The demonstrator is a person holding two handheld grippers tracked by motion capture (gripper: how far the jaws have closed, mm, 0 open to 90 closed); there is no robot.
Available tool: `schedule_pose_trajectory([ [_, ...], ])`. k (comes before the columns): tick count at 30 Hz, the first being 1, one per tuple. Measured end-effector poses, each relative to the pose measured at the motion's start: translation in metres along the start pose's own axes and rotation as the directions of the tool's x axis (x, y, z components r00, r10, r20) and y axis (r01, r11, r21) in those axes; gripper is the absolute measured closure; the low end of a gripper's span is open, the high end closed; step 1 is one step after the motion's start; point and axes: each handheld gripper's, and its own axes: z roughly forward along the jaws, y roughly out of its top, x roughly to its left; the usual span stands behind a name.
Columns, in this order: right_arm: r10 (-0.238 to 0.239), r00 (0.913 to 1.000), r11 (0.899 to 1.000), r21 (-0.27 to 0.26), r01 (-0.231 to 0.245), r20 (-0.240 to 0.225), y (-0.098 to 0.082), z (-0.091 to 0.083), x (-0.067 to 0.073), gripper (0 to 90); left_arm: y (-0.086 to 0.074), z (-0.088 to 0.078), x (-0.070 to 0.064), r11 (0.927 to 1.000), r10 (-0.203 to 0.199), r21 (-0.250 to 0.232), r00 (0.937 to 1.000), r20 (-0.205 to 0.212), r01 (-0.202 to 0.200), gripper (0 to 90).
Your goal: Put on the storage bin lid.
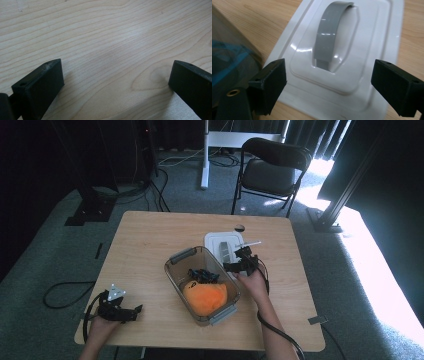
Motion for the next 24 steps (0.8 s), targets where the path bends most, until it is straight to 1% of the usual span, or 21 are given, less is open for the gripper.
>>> schedule_pose_trajectory([
  [2, -0.001, 0.9999, 1.000, 0.007, 0.001, -0.011, 0.002, 0.005, 0.000, 12.4, 0.000, 0.000, 0.000, 1.0000, -0.001, -0.001, 1.0000, 0.001, 0.001, 0.1],
  [5, 0.006, 1.0000, 1.000, 0.011, -0.006, -0.007, 0.004, 0.012, 0.000, 13.5, 0.000, 0.000, 0.000, 1.0000, 0.000, -0.001, 1.0000, 0.001, 0.000, 0.1],
  [6, 0.008, 0.9999, 1.000, 0.005, -0.008, 0.009, 0.005, 0.014, 0.000, 14.4, 0.000, 0.000, 0.000, 1.0000, 0.000, -0.001, 1.0000, 0.001, 0.000, 0.2],
  [8, 0.009, 0.9999, 1.000, 0.007, -0.009, 0.011, 0.007, 0.018, 0.000, 15.6, 0.000, 0.000, 0.000, 1.0000, 0.000, -0.001, 1.0000, 0.001, 0.000, 0.1],
  [10, -0.007, 0.9992, 1.000, 0.016, 0.006, 0.040, 0.009, 0.023, 0.000, 18.0, 0.000, 0.000, 0.000, 1.0000, 0.000, -0.001, 1.0000, 0.001, 0.000, 0.1],
  [11, -0.012, 0.9988, 1.000, 0.019, 0.011, 0.047, 0.009, 0.025, 0.000, 18.5, 0.000, 0.000, 0.000, 1.0000, 0.000, -0.001, 1.0000, 0.001, 0.000, 0.2],
  [12, -0.007, 0.9985, 1.000, 0.023, 0.006, 0.054, 0.010, 0.026, -0.001, 20.8, 0.000, 0.000, 0.000, 1.0000, 0.000, -0.001, 1.0000, 0.002, 0.000, 0.1],
  [14, -0.002, 0.9981, 1.000, 0.013, 0.001, 0.062, 0.010, 0.029, -0.001, 25.8, 0.000, 0.000, 0.000, 1.0000, 0.000, -0.001, 1.0000, 0.001, 0.000, 0.2],
  [15, 0.003, 0.9976, 1.000, 0.013, -0.004, 0.069, 0.011, 0.031, -0.002, 25.9, 0.000, 0.000, 0.000, 1.0000, 0.000, -0.001, 1.0000, 0.001, 0.000, 0.1],
  [16, 0.003, 0.9978, 1.000, 0.017, -0.004, 0.066, 0.011, 0.032, -0.002, 28.1, 0.000, 0.000, 0.000, 1.0000, 0.000, -0.001, 1.0000, 0.002, 0.000, 0.1],
  [17, -0.001, 0.9973, 1.000, 0.021, -0.001, 0.074, 0.011, 0.034, -0.001, 31.0, 0.000, 0.000, 0.000, 1.0000, 0.001, -0.001, 1.0000, 0.002, -0.001, 0.2],
  [18, 0.002, 0.9969, 1.000, 0.024, -0.004, 0.078, 0.011, 0.036, -0.002, 31.0, 0.000, 0.000, 0.000, 1.0000, 0.000, -0.002, 1.0000, 0.002, 0.000, 0.1],
  [19, 0.006, 0.9979, 1.000, 0.025, -0.008, 0.065, 0.010, 0.037, -0.002, 32.9, 0.000, 0.000, 0.000, 1.0000, 0.001, -0.001, 1.0000, 0.002, -0.001, 0.2],
  [20, 0.006, 0.9981, 1.000, 0.019, -0.007, 0.061, 0.010, 0.038, -0.002, 37.7, 0.000, 0.000, 0.000, 1.0000, 0.001, -0.001, 1.0000, 0.002, -0.001, 0.1],
  [22, 0.008, 0.9984, 1.000, 0.026, -0.010, 0.055, 0.009, 0.040, -0.002, 38.2, 0.000, 0.000, 0.000, 1.0000, 0.001, -0.001, 1.0000, 0.001, -0.001, 0.2],
  [24, -0.002, 0.9985, 1.000, 0.012, 0.002, 0.055, 0.009, 0.042, -0.001, 43.7, 0.000, 0.000, 0.000, 1.0000, 0.001, -0.001, 1.0000, 0.001, -0.001, 0.2],
])
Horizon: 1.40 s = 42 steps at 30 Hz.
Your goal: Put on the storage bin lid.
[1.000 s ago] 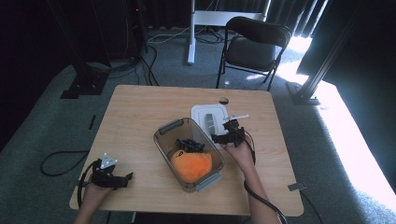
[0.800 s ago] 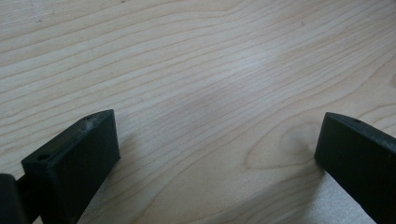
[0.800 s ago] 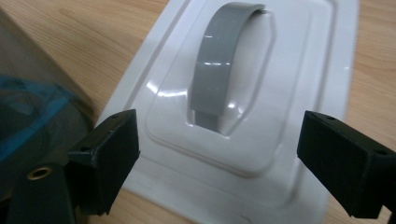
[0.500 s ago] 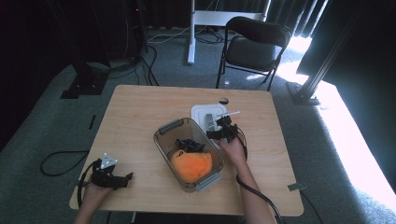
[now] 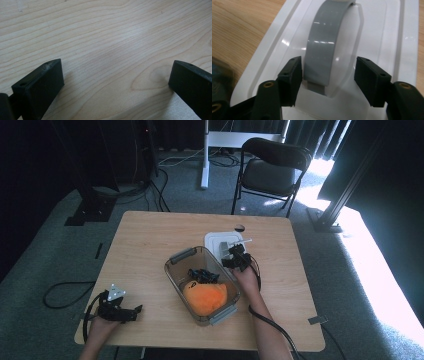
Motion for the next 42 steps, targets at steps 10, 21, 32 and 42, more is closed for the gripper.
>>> schedule_pose_trajectory([
  [10, -0.013, 0.9998, 1.000, 0.000, 0.013, -0.017, -0.001, 0.003, 0.005, 65.7, 0.000, 0.000, 0.000, 1.0000, 0.000, 0.000, 1.0000, 0.000, 0.000, 0.1],
  [21, -0.002, 0.9985, 1.000, 0.003, 0.002, -0.054, -0.004, -0.010, -0.005, 67.8, 0.000, 0.000, 0.000, 1.0000, -0.001, 0.000, 1.0000, 0.000, 0.001, 0.1],
  [32, 0.011, 0.9983, 0.999, -0.039, -0.013, -0.058, -0.012, -0.042, -0.020, 68.3, 0.000, 0.000, 0.000, 1.0000, 0.000, 0.000, 1.0000, 0.000, 0.000, 0.2],
  [42, 0.004, 0.9992, 0.998, -0.056, -0.006, -0.040, -0.022, -0.068, -0.033, 68.6, 0.000, 0.000, 0.000, 1.0000, -0.001, -0.001, 1.0000, 0.000, 0.001, 0.1],
])
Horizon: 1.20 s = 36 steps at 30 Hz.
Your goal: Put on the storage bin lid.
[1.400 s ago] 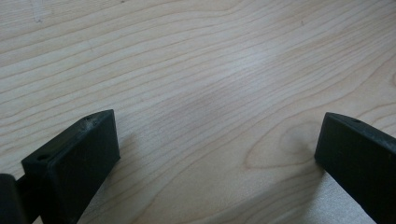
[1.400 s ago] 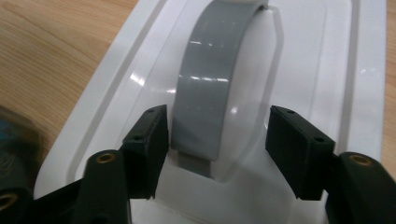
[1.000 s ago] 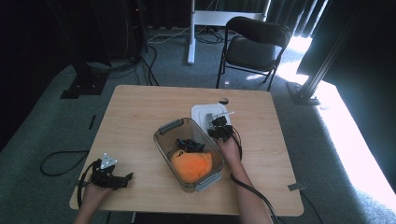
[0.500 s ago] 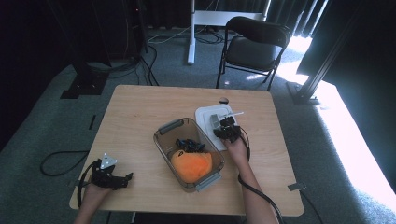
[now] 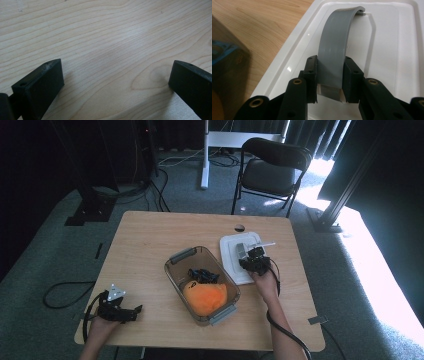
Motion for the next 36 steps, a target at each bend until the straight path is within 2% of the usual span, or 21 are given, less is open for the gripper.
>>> schedule_pose_trajectory([
  [6, 0.012, 0.9999, 0.999, -0.032, -0.012, -0.004, -0.002, -0.019, -0.007, 68.7, 0.000, 0.000, 0.000, 1.0000, 0.000, 0.000, 1.0000, 0.000, 0.000, 0.2],
  [17, -0.011, 0.9998, 0.995, -0.095, 0.009, -0.018, 0.004, -0.059, -0.007, 68.8, 0.000, 0.000, 0.000, 1.0000, 0.000, 0.000, 1.0000, 0.000, 0.000, 0.1],
  [25, -0.047, 0.9984, 0.987, -0.156, 0.042, -0.030, 0.010, -0.084, 0.003, 68.8, 0.000, 0.000, 0.000, 1.0000, 0.000, 0.000, 1.0000, 0.000, 0.000, 0.1],
  [36, -0.098, 0.9911, 0.973, -0.217, 0.077, -0.090, 0.020, -0.108, 0.023, 68.8, 0.000, 0.000, 0.000, 1.0000, 0.002, 0.000, 1.0000, -0.001, -0.002, 0.1],
])
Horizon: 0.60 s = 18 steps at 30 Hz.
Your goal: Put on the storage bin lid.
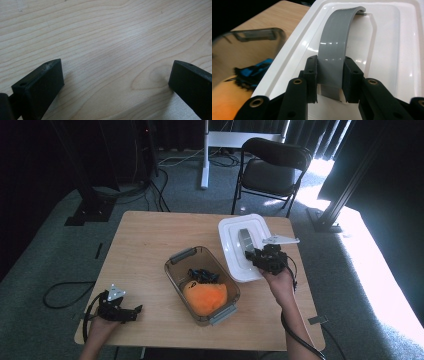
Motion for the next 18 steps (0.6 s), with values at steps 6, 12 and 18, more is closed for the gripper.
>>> schedule_pose_trajectory([
  [6, -0.038, 0.9972, 0.999, -0.023, 0.036, -0.065, 0.006, -0.008, 0.017, 68.8, 0.000, 0.000, 0.000, 1.0000, -0.002, -0.001, 1.0000, 0.000, 0.002, 0.1],
  [12, -0.061, 0.9875, 0.998, -0.028, 0.058, -0.145, 0.007, -0.009, 0.035, 68.8, 0.000, 0.000, 0.000, 1.0000, -0.003, -0.002, 1.0000, 0.000, 0.003, 0.1],
  [18, -0.109, 0.9697, 0.994, -0.026, 0.105, -0.219, 0.003, -0.007, 0.060, 68.8, 0.000, 0.000, 0.000, 1.0000, -0.004, -0.001, 1.0000, 0.001, 0.004, 0.2],
])
